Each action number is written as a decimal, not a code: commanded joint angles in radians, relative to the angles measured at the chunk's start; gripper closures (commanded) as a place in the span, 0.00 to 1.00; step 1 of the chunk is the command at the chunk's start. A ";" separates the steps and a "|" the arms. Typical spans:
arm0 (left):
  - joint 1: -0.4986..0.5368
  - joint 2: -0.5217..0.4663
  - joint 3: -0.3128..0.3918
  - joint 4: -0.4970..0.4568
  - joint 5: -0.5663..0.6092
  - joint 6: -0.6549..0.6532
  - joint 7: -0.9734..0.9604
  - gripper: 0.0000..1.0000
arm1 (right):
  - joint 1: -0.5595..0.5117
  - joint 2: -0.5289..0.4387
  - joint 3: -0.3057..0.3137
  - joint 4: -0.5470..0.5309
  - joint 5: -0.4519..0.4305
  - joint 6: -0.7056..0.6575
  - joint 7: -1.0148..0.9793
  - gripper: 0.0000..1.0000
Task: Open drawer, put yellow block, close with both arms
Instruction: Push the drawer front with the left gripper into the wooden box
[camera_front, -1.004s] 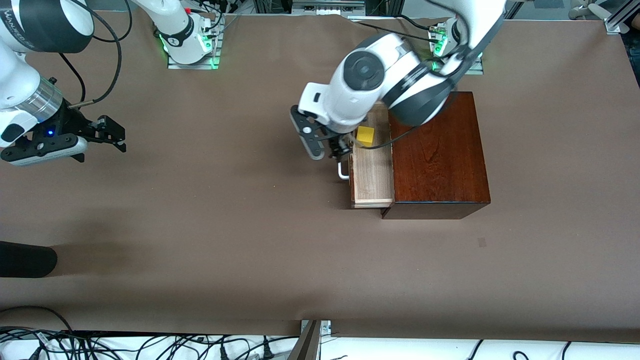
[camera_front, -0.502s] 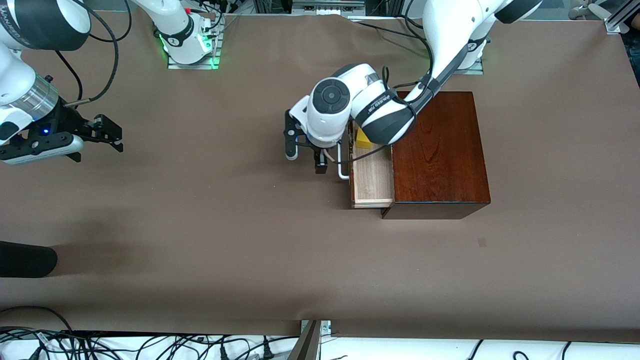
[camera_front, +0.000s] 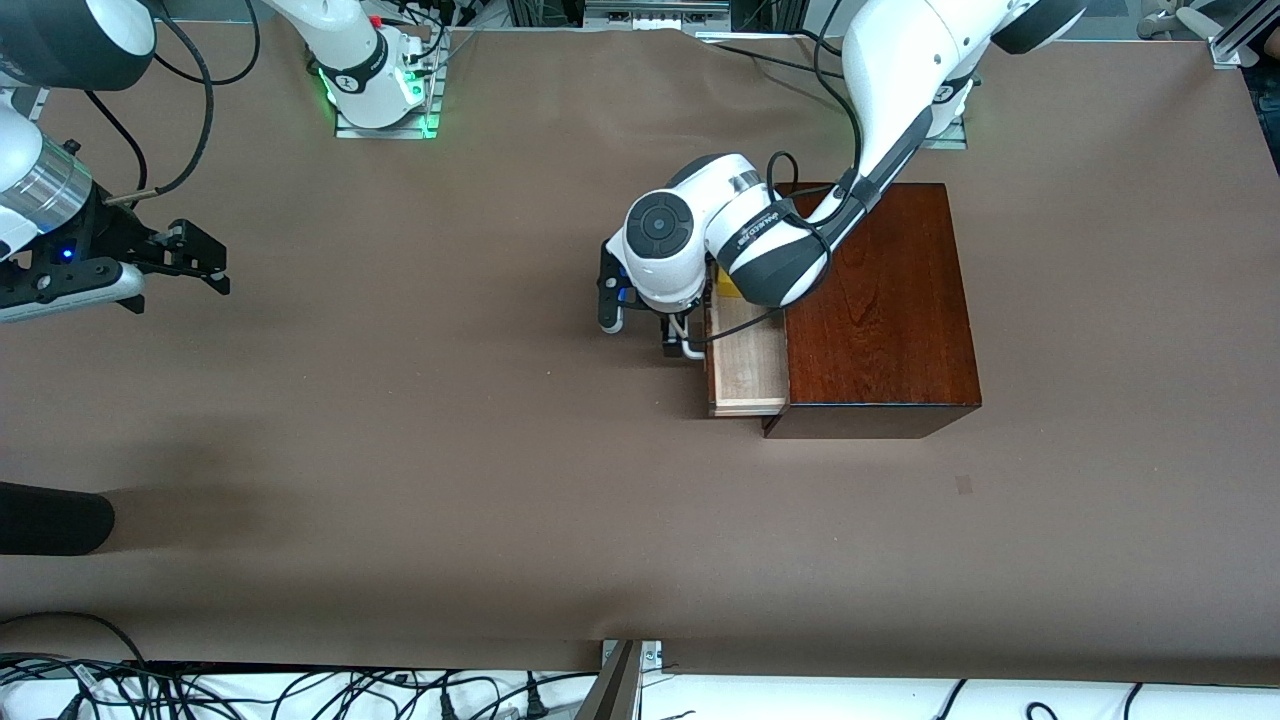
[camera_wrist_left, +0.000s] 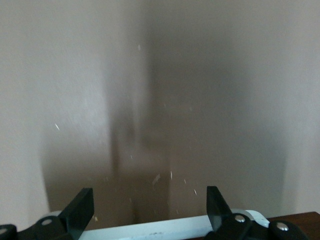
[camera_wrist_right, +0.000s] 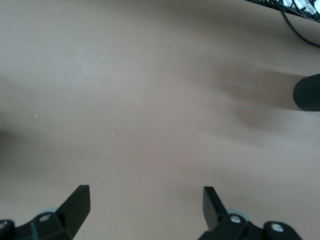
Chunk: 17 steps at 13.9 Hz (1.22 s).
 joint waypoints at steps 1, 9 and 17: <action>-0.003 -0.025 0.025 -0.006 0.079 -0.148 0.023 0.00 | -0.009 -0.007 0.007 0.011 -0.008 -0.033 0.008 0.00; 0.011 -0.051 0.022 -0.001 0.142 -0.289 0.022 0.00 | -0.010 -0.007 0.005 0.011 -0.001 -0.060 0.012 0.00; 0.023 -0.239 -0.004 0.062 -0.049 -0.291 -0.402 0.00 | -0.010 -0.005 -0.004 0.011 0.002 -0.060 0.012 0.00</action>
